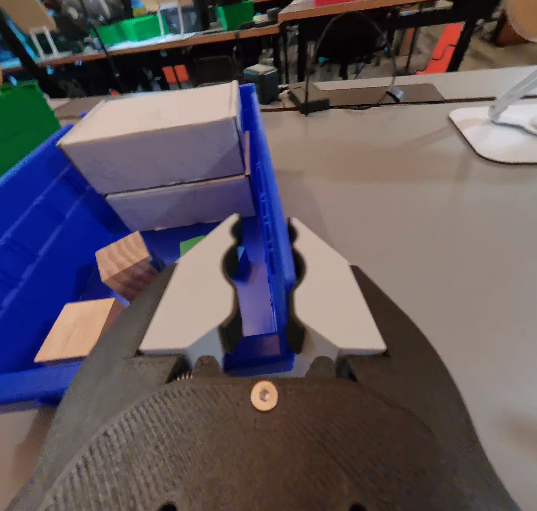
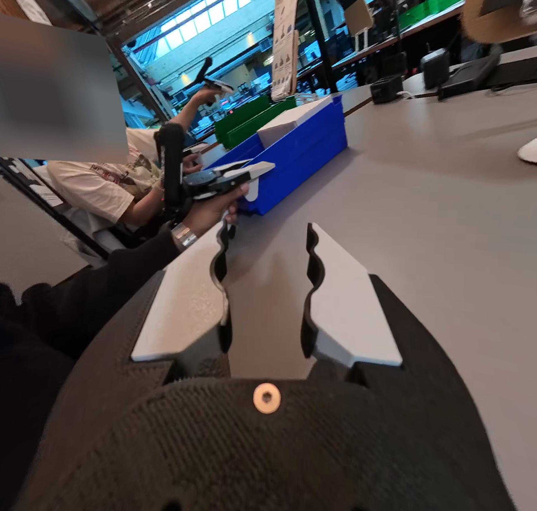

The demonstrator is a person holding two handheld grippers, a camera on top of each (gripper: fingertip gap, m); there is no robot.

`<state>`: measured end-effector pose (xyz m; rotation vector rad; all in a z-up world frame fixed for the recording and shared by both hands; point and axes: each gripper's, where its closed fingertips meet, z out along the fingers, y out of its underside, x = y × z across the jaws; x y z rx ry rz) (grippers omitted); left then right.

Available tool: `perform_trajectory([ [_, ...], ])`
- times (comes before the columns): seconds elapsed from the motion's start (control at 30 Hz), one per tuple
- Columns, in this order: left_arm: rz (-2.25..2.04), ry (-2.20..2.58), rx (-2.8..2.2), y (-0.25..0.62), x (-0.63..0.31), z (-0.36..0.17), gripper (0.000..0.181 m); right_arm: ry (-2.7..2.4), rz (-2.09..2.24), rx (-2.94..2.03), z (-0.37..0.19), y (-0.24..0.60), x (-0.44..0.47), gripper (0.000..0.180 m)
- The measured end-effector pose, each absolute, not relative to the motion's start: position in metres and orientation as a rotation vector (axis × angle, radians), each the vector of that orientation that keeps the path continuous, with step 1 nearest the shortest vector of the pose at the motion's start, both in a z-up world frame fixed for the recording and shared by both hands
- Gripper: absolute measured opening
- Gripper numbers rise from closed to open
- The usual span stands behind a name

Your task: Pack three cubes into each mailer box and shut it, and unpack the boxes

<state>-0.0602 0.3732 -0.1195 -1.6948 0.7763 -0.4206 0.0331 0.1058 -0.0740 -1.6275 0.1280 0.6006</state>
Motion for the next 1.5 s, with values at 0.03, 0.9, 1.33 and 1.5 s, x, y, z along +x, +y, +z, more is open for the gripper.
perform_trajectory([
  [0.03, -0.407, 0.811, -1.67, 0.37, -0.056, -0.119, 0.006, 0.105, 0.612, -1.647, -0.077, 0.107, 0.028, 0.053],
  [0.9, -0.509, 0.985, -1.731, 0.297, -0.142, -0.076, 0.089, 0.052, 0.374, -1.938, -0.123, 0.034, 0.075, 0.041],
  [1.33, -0.383, 1.117, -1.984, 0.438, -0.084, -0.03, 0.16, -0.041, 0.431, -1.951, -0.125, 0.019, 0.046, 0.041],
  [1.5, -0.22, 1.269, -2.195, 0.441, -0.067, -0.079, 0.159, 0.016, 0.451, -1.933, -0.122, 0.01, 0.053, 0.042],
])
